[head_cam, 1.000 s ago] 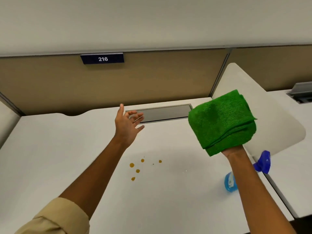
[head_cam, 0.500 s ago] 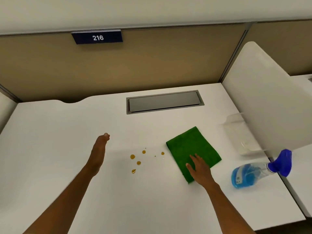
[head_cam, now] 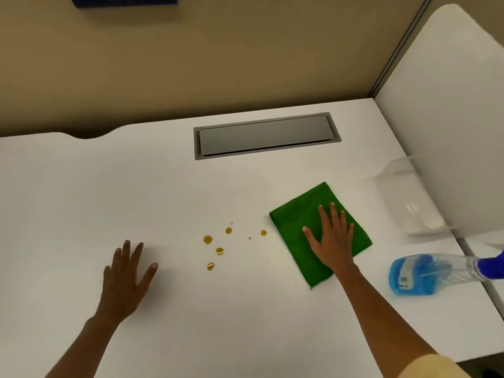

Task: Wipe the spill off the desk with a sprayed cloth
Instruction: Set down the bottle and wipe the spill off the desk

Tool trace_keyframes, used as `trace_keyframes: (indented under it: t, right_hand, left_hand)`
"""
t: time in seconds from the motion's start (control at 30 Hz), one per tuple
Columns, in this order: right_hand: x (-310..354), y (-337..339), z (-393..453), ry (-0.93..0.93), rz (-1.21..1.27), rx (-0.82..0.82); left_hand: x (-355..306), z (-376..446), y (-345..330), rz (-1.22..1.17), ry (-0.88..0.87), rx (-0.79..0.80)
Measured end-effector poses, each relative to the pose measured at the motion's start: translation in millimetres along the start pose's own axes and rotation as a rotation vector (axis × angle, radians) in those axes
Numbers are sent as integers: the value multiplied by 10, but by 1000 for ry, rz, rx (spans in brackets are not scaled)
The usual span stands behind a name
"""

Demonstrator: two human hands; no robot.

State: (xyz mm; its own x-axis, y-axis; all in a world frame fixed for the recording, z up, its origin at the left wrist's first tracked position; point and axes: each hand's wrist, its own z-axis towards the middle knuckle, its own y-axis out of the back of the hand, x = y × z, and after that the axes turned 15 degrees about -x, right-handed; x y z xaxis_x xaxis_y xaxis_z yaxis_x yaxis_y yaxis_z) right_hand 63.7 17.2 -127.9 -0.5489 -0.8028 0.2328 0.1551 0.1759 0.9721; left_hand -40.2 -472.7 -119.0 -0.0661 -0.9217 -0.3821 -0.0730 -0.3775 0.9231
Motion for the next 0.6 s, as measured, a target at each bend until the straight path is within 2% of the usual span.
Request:
trace_keyframes:
  t: [0.13, 0.33, 0.6]
  right_hand:
    - [58, -161, 30, 53, -68, -14]
    - [273, -333, 93, 39, -186, -40]
    - [816, -455, 155, 40, -163, -53]
  left_hand:
    - [181, -111, -273, 142, -121, 27]
    - [124, -180, -438, 181, -117, -89]
    - [140, -204, -481, 169, -135, -149]
